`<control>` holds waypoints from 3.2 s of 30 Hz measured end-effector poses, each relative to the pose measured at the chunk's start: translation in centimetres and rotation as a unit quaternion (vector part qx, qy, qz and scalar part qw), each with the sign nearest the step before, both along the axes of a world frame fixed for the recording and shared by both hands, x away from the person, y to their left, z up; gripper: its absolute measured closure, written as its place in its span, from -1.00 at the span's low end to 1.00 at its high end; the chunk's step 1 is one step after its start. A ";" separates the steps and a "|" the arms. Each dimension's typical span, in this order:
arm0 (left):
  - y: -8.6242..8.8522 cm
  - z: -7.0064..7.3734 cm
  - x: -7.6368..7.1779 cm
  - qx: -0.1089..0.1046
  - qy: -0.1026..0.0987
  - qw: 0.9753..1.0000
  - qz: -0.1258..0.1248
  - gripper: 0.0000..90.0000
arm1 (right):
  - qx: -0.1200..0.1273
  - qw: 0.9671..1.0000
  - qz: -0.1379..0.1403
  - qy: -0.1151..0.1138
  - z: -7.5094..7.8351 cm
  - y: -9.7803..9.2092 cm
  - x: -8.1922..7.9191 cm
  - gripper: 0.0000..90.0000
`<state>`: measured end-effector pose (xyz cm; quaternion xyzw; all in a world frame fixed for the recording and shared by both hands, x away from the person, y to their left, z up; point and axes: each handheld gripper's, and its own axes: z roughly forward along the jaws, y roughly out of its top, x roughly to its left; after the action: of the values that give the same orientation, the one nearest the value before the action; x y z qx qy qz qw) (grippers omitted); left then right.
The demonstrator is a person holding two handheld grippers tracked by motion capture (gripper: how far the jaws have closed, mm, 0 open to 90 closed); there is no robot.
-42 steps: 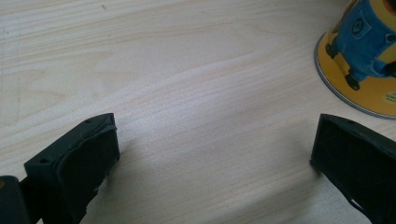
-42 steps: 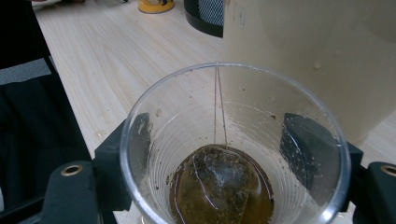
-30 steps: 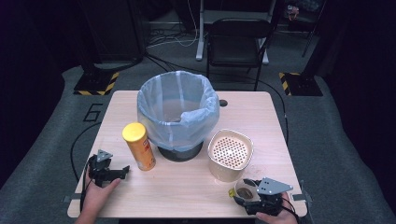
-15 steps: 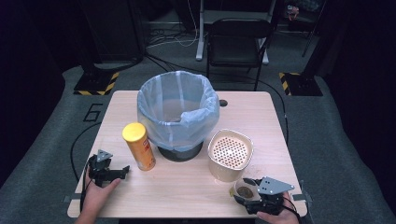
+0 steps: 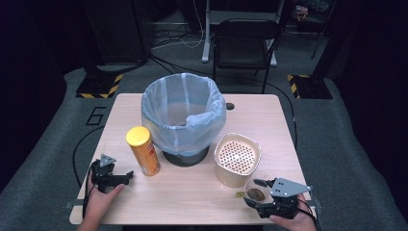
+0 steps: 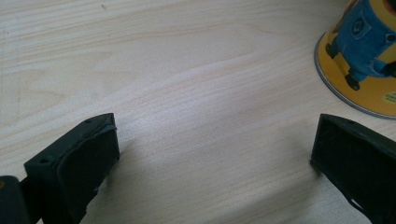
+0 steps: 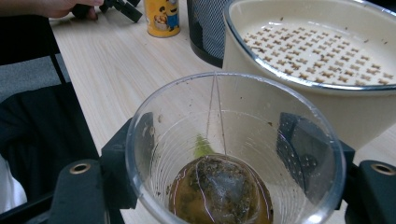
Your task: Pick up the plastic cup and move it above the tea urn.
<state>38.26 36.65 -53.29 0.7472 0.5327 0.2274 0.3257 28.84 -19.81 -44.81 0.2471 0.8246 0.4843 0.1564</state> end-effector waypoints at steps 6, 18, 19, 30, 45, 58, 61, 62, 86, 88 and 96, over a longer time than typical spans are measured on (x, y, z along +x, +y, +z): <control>0.0 0.0 0.0 0.000 0.000 1.000 0.000 -0.99 | -0.001 1.000 0.002 0.003 1.2 -0.5 0.0 -0.38; 0.0 0.0 0.0 0.000 0.000 1.000 0.000 -0.99 | 0.003 1.000 0.006 -0.011 3.9 -1.3 0.2 -0.37; 0.0 0.0 0.0 0.000 0.000 1.000 0.000 -0.99 | 0.001 1.000 0.008 -0.013 4.2 -1.3 0.2 -0.37; 0.0 0.0 0.0 0.000 0.000 1.000 0.000 -0.99 | 0.005 1.000 0.018 -0.010 6.5 -1.4 0.8 -0.36; 0.0 0.0 0.0 0.000 0.000 1.000 0.000 -0.99 | 0.005 1.000 0.020 -0.020 8.4 -1.4 2.4 -0.28; 0.0 0.0 0.0 0.000 0.000 1.000 0.000 -0.98 | -0.010 0.999 0.010 -0.039 10.1 -1.6 4.6 -0.28; 0.0 0.0 0.0 0.000 0.000 1.000 0.000 -0.99 | -0.020 0.999 0.007 -0.047 10.5 -1.6 5.2 -0.28; 0.0 0.0 0.0 0.000 0.000 1.000 0.000 -0.99 | -0.021 0.999 0.006 -0.048 10.7 -1.6 5.4 -0.28; 0.0 0.0 0.0 0.000 0.000 1.000 0.000 -0.99 | -0.059 0.994 0.004 -0.087 12.8 -1.4 9.6 -0.28; 0.0 0.0 0.0 0.000 0.000 1.000 0.000 -0.98 | -0.065 0.994 0.003 -0.089 12.8 -1.5 10.0 -0.28; 0.0 0.0 0.0 -0.002 0.000 1.000 0.000 -0.99 | -0.084 0.992 0.007 -0.096 12.7 -1.0 11.4 -0.28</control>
<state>38.26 36.63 -53.30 0.7466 0.5334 0.2262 0.3269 40.23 -20.79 -32.08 0.1794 0.8454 0.4357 0.2516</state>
